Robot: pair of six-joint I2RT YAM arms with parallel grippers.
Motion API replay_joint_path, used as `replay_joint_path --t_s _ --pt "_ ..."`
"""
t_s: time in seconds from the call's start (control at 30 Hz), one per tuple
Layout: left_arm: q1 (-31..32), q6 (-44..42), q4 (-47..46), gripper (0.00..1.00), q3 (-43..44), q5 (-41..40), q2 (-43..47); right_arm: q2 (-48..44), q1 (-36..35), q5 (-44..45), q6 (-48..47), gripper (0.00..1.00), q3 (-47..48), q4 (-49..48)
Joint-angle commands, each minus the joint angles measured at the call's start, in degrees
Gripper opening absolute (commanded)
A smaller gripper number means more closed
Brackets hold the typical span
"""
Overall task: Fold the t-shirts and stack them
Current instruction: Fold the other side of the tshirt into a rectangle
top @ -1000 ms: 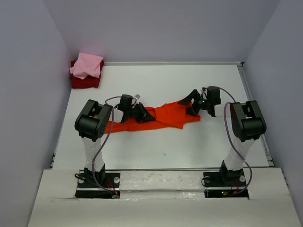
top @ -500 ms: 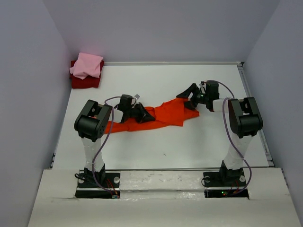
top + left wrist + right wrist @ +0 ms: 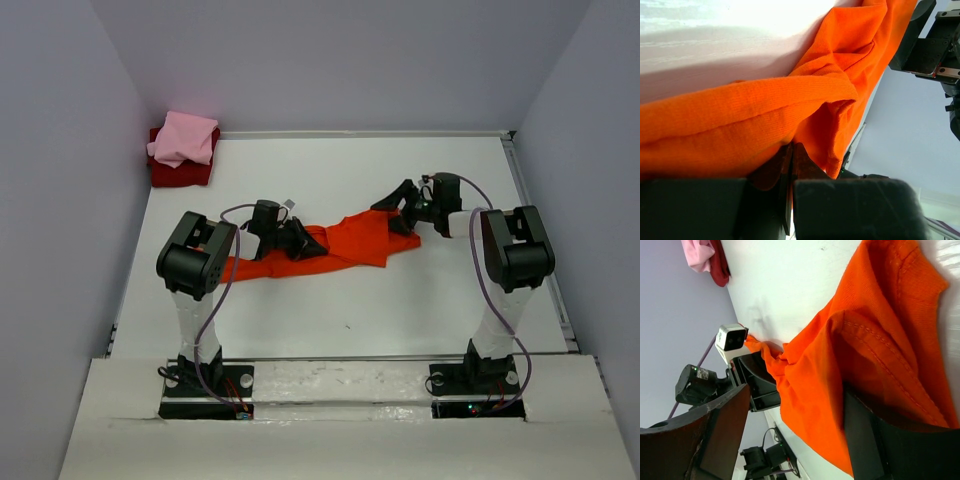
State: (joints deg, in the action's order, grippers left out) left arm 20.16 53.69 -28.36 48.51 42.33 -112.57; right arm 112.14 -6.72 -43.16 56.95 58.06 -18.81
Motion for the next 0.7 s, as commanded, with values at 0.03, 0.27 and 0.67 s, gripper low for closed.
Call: replay_joint_path --t_s 0.03,0.27,0.67 --pt "-0.48 -2.36 6.21 0.11 -2.28 -7.17 0.25 -0.08 -1.72 -2.02 0.62 0.75 2.22 -1.85" --pt "-0.39 -1.22 4.98 0.11 -2.81 -7.52 0.25 2.38 -2.77 -3.16 0.80 0.51 3.72 -1.49" --pt "-0.30 -0.60 4.80 0.11 -4.21 -8.40 2.01 6.43 -2.77 -2.81 -2.36 0.03 10.22 1.84"
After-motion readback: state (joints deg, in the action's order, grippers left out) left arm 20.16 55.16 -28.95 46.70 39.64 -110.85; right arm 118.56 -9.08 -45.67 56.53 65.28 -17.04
